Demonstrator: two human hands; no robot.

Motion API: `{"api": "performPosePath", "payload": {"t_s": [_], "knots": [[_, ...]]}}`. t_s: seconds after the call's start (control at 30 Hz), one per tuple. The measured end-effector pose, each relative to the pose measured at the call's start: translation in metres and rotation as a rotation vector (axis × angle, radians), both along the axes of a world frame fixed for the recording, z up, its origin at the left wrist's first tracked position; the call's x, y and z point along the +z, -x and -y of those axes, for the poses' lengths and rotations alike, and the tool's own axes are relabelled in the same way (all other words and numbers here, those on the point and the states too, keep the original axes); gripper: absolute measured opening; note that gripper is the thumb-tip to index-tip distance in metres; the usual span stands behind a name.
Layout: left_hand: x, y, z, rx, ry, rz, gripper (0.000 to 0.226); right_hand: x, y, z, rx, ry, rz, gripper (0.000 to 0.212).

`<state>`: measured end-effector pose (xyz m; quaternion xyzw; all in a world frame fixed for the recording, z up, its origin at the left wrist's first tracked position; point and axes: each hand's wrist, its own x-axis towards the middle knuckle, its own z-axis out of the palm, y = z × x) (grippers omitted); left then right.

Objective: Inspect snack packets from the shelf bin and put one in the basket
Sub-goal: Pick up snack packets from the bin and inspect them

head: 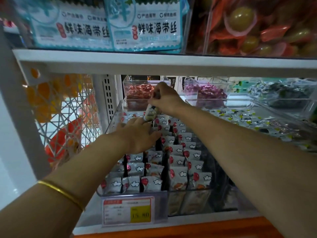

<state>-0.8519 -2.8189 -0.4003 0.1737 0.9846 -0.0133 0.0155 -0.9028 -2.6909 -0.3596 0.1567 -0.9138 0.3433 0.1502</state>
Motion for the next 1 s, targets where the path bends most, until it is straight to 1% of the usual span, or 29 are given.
{"api": "performPosePath", "payload": {"t_s": [0.1, 0.17, 0.2, 0.27, 0.33, 0.43, 0.47, 0.5, 0.6, 0.7, 0.77, 0.8, 0.83, 0.9, 1.0], "knots": [[-0.001, -0.003, 0.006, 0.004, -0.039, -0.020, 0.063, -0.011, 0.006, 0.011, 0.049, -0.121, 0.011, 0.025], [-0.005, -0.004, 0.008, 0.019, -0.056, -0.007, 0.067, -0.021, 0.011, 0.016, 0.066, -0.221, 0.034, 0.017], [-0.008, -0.004, 0.008, 0.023, -0.058, -0.005, 0.068, -0.026, 0.013, 0.018, 0.068, -0.297, 0.045, 0.016], [-0.014, -0.004, 0.008, 0.017, -0.075, -0.001, 0.069, -0.031, 0.016, 0.020, 0.062, -0.438, 0.055, 0.023], [-0.016, -0.005, 0.009, 0.012, -0.101, 0.001, 0.069, -0.027, 0.018, 0.019, 0.012, -0.459, 0.034, 0.025], [-0.015, -0.006, 0.010, 0.018, -0.112, 0.006, 0.067, -0.017, 0.025, 0.016, -0.088, -0.333, -0.005, 0.023], [-0.015, -0.006, 0.010, 0.025, -0.109, 0.010, 0.067, -0.017, 0.029, 0.015, -0.120, -0.329, -0.021, 0.021], [-0.015, -0.007, 0.010, 0.028, -0.098, 0.016, 0.066, -0.018, 0.031, 0.016, -0.144, -0.358, -0.033, 0.020], [-0.015, -0.007, 0.009, 0.018, -0.066, 0.017, 0.065, -0.031, 0.040, 0.023, -0.225, -0.532, -0.073, 0.019], [-0.015, -0.006, 0.008, 0.038, -0.103, 0.019, 0.065, -0.037, 0.042, 0.030, -0.283, -0.540, -0.027, 0.020], [-0.015, -0.006, 0.007, 0.040, -0.107, 0.027, 0.065, -0.032, 0.039, 0.031, -0.289, -0.611, -0.062, 0.016], [-0.015, -0.007, 0.007, 0.039, -0.115, 0.031, 0.066, -0.027, 0.038, 0.030, -0.286, -0.587, -0.089, 0.015], [-0.013, -0.008, 0.007, 0.041, -0.129, 0.032, 0.066, -0.021, 0.035, 0.028, -0.286, -0.515, -0.109, 0.014], [-0.008, -0.012, 0.006, 0.042, -0.167, -0.003, 0.064, -0.007, 0.025, 0.021, -0.298, -0.295, -0.139, 0.014], [0.003, -0.027, 0.005, 0.028, -0.306, -0.095, 0.050, 0.007, -0.005, 0.005, -0.341, 0.067, -0.255, 0.017]]}}
